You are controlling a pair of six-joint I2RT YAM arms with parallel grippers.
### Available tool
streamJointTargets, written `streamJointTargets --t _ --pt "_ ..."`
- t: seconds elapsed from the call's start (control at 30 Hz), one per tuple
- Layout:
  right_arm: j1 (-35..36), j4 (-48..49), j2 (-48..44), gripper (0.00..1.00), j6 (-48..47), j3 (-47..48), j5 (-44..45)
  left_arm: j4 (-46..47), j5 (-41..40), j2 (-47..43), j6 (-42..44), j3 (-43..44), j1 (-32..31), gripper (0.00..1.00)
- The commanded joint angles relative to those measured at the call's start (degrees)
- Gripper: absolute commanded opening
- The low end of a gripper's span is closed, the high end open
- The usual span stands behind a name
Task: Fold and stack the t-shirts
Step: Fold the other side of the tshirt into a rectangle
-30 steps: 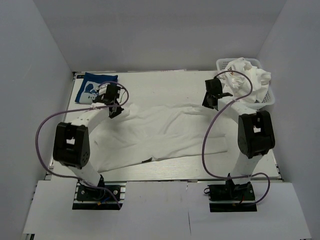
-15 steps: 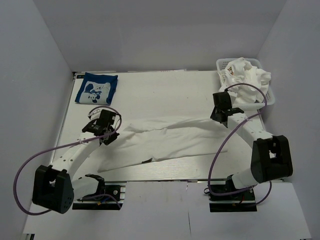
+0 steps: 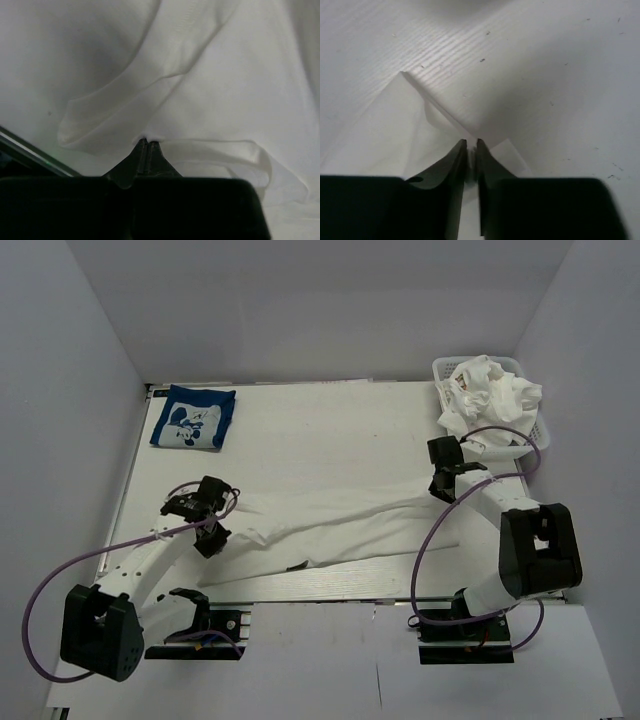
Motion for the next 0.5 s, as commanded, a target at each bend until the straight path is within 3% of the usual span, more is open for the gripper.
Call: streamJointTargets --t 0.0,0.03,0.07,0.13,0.2,0.23,0.27,0.47 --pt "-0.9 -3.5 1.6 0.24 3.4 0.9 4.0 -7.9 -2.6 1.9 -7.0 2.3 -0.3 0.02" --pt "-0.9 -4.1 2.1 0.37 3.4 1.6 3.8 -7.9 -2.6 1.9 -7.1 2.3 -0.3 0.15" --pt "-1.0 -4.2 2.3 0.51 3.4 1.9 4.1 -9.8 -2.6 1.9 -7.7 3.9 -0.3 0.56" --pt "-0.8 -4.1 1.6 0.57 2.7 2.4 4.1 -11.0 -3.1 1.9 -7.8 6.0 -0.3 0.78" --pt "-0.8 -3.6 -0.5 0.75 2.0 2.4 3.3 -11.6 -4.3 0.2 -7.8 7.1 -0.3 0.93" --pt "-0.5 -2.3 -1.0 0.88 0.1 2.3 0.4 -11.0 -4.3 -1.5 -7.2 7.9 -0.3 0.97" --pt "-0.5 -1.6 -2.7 0.9 -0.4 1.8 -0.5 -8.7 -4.3 -2.3 -6.4 7.9 -0.3 1.0" --pt "1.7 9.8 -6.3 0.9 -5.5 -2.0 -15.4 10.5 3.9 -1.2 3.7 5.9 -0.3 1.0"
